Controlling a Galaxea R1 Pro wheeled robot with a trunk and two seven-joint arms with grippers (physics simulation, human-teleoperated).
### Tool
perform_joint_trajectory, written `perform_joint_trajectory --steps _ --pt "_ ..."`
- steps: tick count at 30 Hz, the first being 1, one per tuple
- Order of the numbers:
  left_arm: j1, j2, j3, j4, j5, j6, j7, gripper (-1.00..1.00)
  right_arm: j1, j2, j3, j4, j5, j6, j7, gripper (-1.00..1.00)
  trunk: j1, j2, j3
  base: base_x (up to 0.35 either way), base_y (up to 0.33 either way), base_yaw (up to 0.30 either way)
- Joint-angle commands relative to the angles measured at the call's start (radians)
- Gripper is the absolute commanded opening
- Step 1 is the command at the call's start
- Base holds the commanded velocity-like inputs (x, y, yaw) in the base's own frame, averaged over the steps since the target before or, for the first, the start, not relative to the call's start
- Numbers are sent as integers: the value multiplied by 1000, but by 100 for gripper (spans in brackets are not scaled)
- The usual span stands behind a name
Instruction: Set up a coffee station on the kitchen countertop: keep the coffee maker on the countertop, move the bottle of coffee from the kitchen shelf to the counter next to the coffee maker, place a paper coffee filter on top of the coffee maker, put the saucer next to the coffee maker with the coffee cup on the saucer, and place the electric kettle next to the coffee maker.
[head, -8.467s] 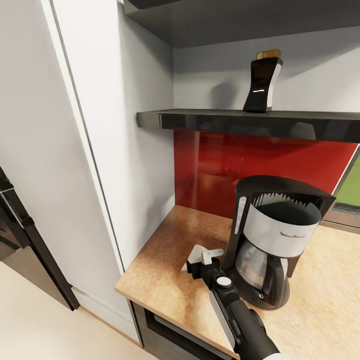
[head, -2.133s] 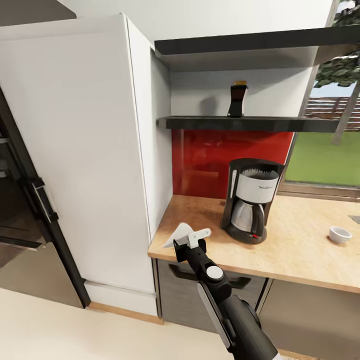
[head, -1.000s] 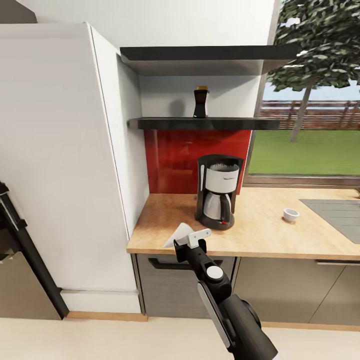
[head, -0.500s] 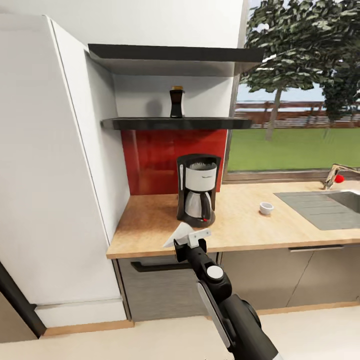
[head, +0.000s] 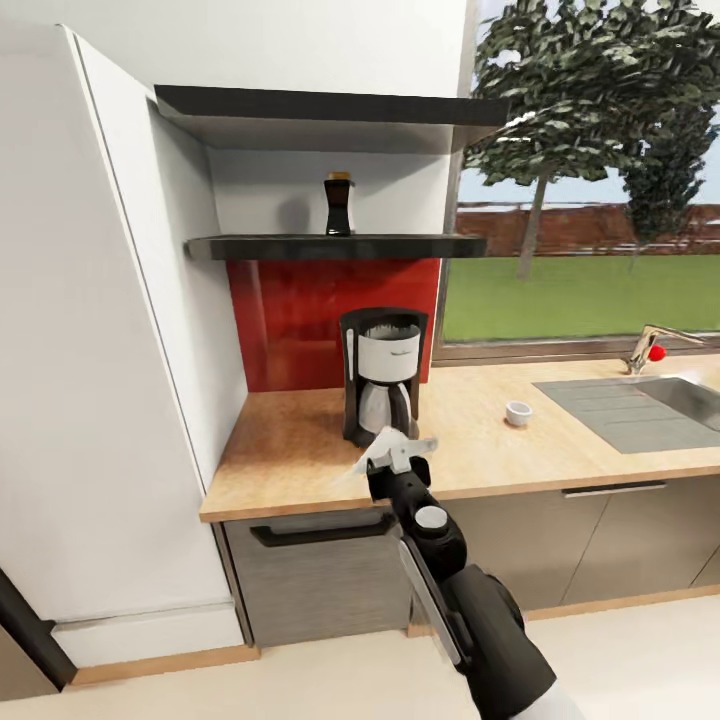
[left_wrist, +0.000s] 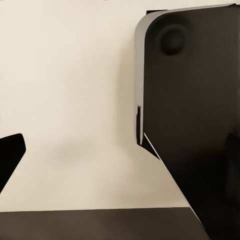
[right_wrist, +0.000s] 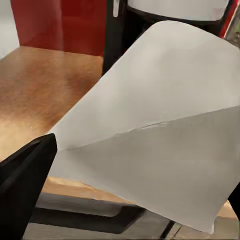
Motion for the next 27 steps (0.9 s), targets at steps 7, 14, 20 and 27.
perform_joint_trajectory --steps 7,14,20,27 --pt "0 -2 -1 -1 -1 31 0 100 -371 0 1 18 17 467 -145 -100 1 -2 -2 0 0 0" --pt "0 -9 -3 -4 -4 35 -2 100 -690 0 -3 357 22 493 -149 -100 1 -2 -2 0 0 0" --pt "0 -9 -3 -7 -6 35 -2 100 -880 0 -3 588 22 493 -149 -100 1 -2 -2 0 0 0" --pt "0 -10 -2 -12 -6 36 -4 100 -1029 0 1 763 22 493 -149 -100 1 -2 -2 0 0 0"
